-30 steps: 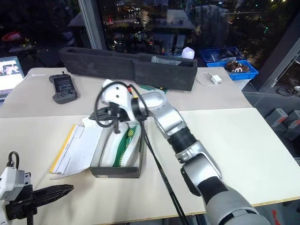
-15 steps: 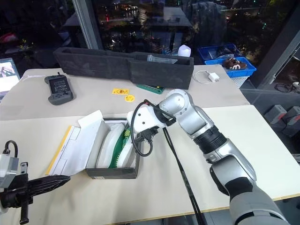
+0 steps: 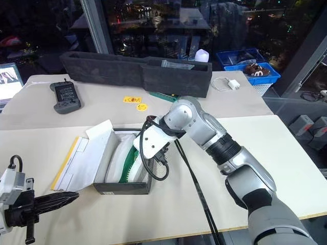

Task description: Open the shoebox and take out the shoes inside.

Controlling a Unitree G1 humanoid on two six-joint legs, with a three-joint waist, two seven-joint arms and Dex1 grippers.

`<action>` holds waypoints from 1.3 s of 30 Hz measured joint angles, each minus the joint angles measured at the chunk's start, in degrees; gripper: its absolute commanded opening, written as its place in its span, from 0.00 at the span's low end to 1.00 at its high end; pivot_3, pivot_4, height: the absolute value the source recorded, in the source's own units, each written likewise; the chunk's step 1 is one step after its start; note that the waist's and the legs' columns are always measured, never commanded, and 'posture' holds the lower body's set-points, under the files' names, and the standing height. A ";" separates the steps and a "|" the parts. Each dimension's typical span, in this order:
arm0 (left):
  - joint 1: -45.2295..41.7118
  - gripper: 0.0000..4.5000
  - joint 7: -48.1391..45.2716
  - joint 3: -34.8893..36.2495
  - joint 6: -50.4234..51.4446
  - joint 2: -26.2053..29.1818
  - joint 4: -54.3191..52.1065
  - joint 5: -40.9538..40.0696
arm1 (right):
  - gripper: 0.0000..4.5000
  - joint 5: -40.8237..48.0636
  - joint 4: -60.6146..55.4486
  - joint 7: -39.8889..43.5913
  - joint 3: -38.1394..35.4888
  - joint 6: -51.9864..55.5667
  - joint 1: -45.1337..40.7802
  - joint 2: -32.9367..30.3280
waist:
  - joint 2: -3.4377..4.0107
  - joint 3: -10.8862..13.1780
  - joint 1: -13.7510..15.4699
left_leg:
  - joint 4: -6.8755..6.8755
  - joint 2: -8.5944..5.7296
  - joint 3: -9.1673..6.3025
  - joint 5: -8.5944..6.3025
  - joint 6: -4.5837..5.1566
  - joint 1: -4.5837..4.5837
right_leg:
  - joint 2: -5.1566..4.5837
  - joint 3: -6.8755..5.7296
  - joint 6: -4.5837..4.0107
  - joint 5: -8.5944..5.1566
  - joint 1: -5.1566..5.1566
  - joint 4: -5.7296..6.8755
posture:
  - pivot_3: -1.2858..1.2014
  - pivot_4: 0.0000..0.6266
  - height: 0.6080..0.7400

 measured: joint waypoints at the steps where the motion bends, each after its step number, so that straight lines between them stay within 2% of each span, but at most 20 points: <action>1: -0.26 0.00 0.02 -0.15 0.00 0.00 0.07 0.00 | 0.62 0.17 -0.40 0.31 0.00 -0.46 -0.07 0.02 | 0.00 0.00 0.08 | 0.00 0.00 0.00 0.00 -0.01 0.01 | 0.00 0.00 -0.02 -0.01 0.01 0.00 | 0.52 0.24 0.94; 8: -1.27 0.00 0.16 -0.37 0.01 0.01 0.24 -0.02 | 0.62 -3.92 0.33 -0.47 4.02 -6.12 1.66 0.59 | 0.00 0.00 0.08 | 0.00 0.00 0.03 0.00 -0.01 0.04 | -0.01 0.00 -0.03 -0.02 0.02 0.02 | 0.52 0.24 0.94; 20: -1.73 0.00 0.78 -1.27 0.00 -0.18 0.25 -0.04 | 0.62 -8.26 4.48 -3.23 6.14 -10.15 1.64 4.02 | -0.01 -0.01 0.13 | 0.00 0.01 0.04 -0.01 -0.03 0.17 | -0.02 0.00 -0.06 -0.03 0.12 0.02 | 0.52 0.24 0.94; 23: -1.74 0.00 0.84 -1.29 0.00 -0.18 0.25 -0.03 | 0.48 -8.25 4.75 -3.24 6.14 -10.15 1.65 4.15 | -0.01 -0.01 0.13 | 0.00 0.01 0.04 -0.01 -0.03 0.19 | -0.01 0.00 -0.07 -0.04 0.12 0.04 | 0.52 0.24 0.94; 26: -1.75 0.00 0.84 -1.31 -0.05 -0.18 0.37 0.01 | 0.26 -8.24 4.76 -2.82 6.14 -10.16 1.65 4.04 | -0.01 -0.01 0.10 | 0.00 0.02 0.04 -0.01 -0.03 0.21 | 0.00 0.00 -0.08 -0.04 0.12 0.06 | 0.52 0.24 0.94; 29: -1.84 0.00 0.93 -1.60 -0.23 -0.22 0.48 0.13 | 0.10 -8.24 4.76 -2.50 6.21 -10.21 1.81 3.79 | -0.01 -0.01 0.09 | 0.00 0.03 0.04 -0.01 -0.04 0.22 | 0.00 0.00 -0.08 -0.04 0.11 0.07 | 0.52 0.24 0.94; 39: -2.11 0.00 1.07 -2.18 -0.55 -0.34 0.52 1.20 | 0.10 -8.17 4.08 -3.23 6.11 -10.35 2.48 3.46 | -0.01 -0.01 0.03 | -0.01 0.04 0.05 -0.01 -0.05 0.26 | 0.00 0.00 -0.15 -0.06 0.09 0.13 | 0.52 0.24 0.94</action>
